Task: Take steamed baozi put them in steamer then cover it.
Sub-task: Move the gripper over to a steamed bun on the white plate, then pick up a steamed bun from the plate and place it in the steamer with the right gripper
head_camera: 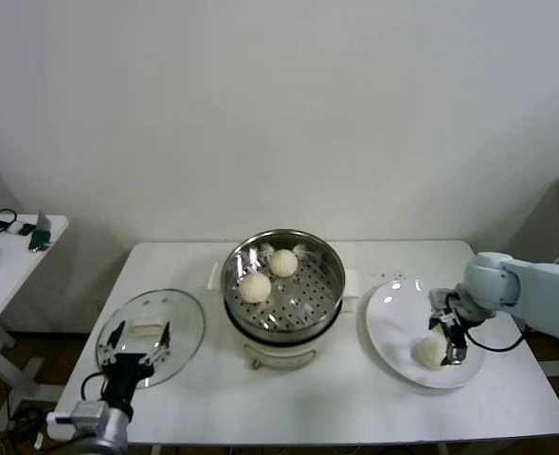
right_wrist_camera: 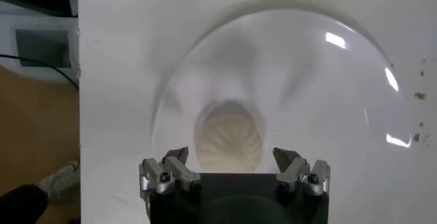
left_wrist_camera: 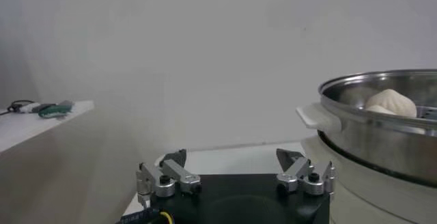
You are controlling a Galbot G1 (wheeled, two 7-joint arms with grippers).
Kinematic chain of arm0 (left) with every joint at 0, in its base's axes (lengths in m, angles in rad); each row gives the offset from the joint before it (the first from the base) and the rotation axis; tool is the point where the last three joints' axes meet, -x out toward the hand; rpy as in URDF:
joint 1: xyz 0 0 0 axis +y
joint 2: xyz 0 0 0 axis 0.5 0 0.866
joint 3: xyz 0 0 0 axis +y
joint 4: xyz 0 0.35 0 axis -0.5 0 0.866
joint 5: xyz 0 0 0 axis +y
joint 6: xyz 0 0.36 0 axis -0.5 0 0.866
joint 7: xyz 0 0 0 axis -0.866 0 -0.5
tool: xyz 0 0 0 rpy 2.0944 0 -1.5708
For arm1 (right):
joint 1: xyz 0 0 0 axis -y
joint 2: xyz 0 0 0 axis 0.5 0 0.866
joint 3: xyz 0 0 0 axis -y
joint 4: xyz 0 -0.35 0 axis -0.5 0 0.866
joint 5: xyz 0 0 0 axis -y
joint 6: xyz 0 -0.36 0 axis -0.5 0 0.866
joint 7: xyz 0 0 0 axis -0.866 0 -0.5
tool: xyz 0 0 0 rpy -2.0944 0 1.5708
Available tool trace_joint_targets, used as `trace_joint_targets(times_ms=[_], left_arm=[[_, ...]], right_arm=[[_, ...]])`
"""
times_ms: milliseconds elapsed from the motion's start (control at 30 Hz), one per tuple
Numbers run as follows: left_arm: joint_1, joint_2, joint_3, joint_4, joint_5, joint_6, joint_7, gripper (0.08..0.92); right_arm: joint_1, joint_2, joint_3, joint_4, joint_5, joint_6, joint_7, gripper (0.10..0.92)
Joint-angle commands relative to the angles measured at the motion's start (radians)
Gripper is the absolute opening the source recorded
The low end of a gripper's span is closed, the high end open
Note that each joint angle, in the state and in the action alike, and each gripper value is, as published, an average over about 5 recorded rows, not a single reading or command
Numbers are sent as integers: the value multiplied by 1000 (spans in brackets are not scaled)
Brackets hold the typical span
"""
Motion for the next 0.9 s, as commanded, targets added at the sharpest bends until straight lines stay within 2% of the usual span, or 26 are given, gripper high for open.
trace_joint_targets(times_ms=[33,233,467,633,733,900], left_arm=[[1,2,0,3,0,-1,0,823],[-2,6,0,4,0,0,0,823],[-3,8,2,3,0,2,0,823],[-2,9,1,-1,0,4,1,823],[0,10,-2,-4,0,4,1,823],[1,10,0,-6,8,5,1,823]], right_arm=[[-101,6,75,-31,-37,-12,14,823],[-119,17,90,-51,-43,-18,19,821],[-125,27,100,-67,-42,-18,16,715],[-105,25,99,-63,-35,-2,-4,685],[-33,22,70,-57,-34,35,-33,675],[299,70,-142,-39,51,135,-107,672]])
